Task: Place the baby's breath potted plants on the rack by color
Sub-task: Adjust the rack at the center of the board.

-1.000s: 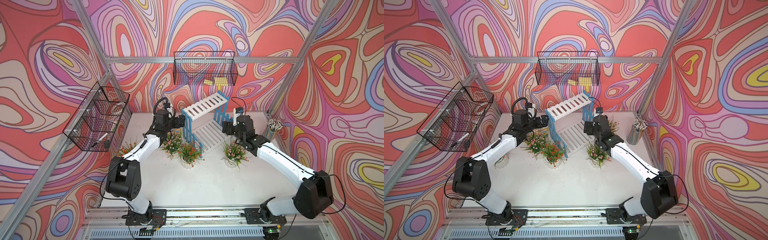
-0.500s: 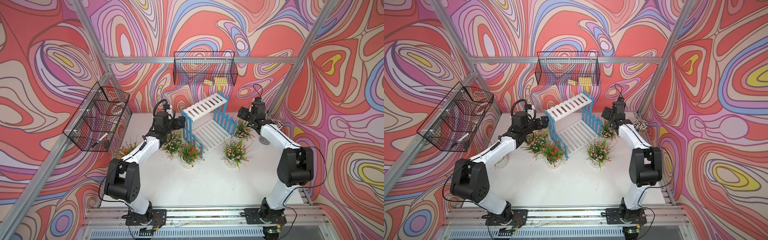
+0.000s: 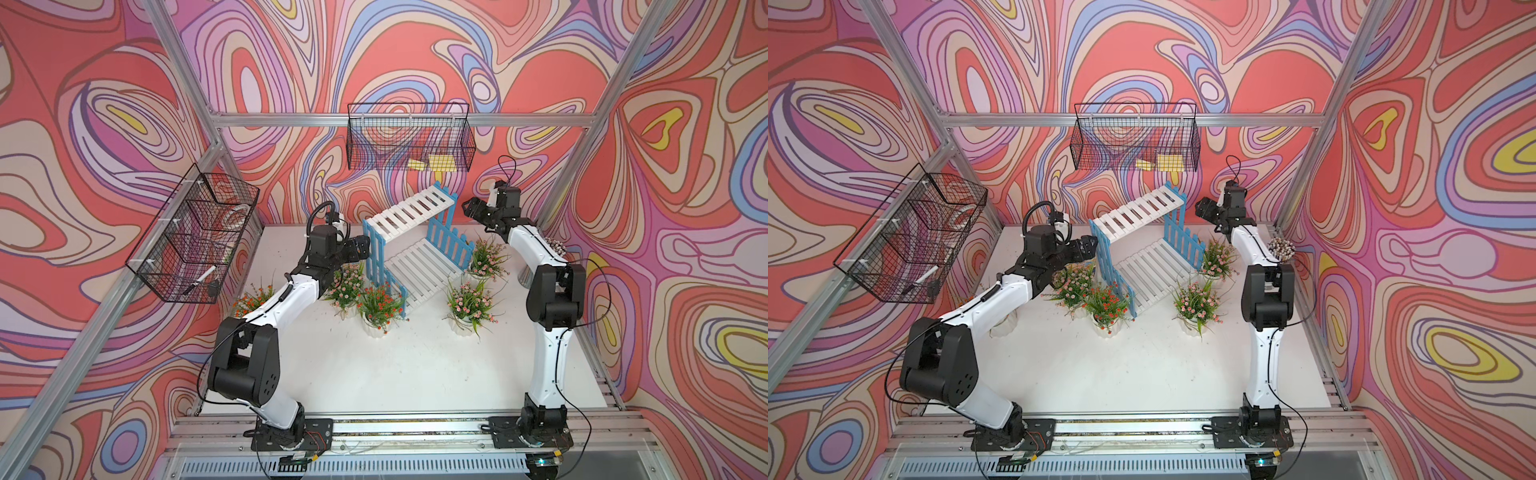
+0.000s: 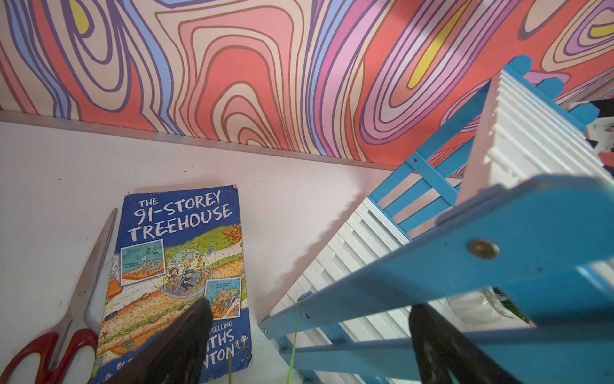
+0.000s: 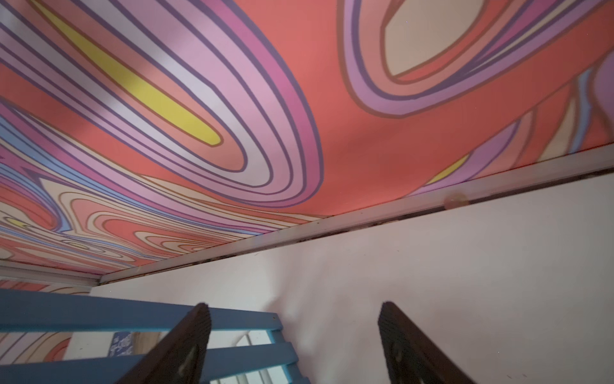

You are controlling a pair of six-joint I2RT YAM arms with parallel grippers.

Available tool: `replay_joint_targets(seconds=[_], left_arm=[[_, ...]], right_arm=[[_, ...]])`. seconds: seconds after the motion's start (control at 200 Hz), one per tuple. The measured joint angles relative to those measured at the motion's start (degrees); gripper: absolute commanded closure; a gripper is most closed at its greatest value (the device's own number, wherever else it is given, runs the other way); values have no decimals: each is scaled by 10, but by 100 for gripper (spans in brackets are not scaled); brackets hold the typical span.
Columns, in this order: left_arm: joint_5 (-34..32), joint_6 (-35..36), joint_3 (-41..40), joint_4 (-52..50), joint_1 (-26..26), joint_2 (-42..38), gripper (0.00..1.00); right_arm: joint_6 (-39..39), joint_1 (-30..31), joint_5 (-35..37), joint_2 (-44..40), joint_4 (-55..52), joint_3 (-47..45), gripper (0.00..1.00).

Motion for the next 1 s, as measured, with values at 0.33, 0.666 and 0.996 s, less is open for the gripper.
replay_joint_targets(seconds=[0.33,0.666,0.996], left_arm=[[0,-6,0,-4,0,-6,6],[0,-11,0,-4,0,-6,6],[-5,-11,21,-16,1,12,7]], right_arm=[[26,-3,-73,20,-2,30,19],[90,-2,-168,20,109,-82,19],[116,-1,-208,-11,166,-170,19]])
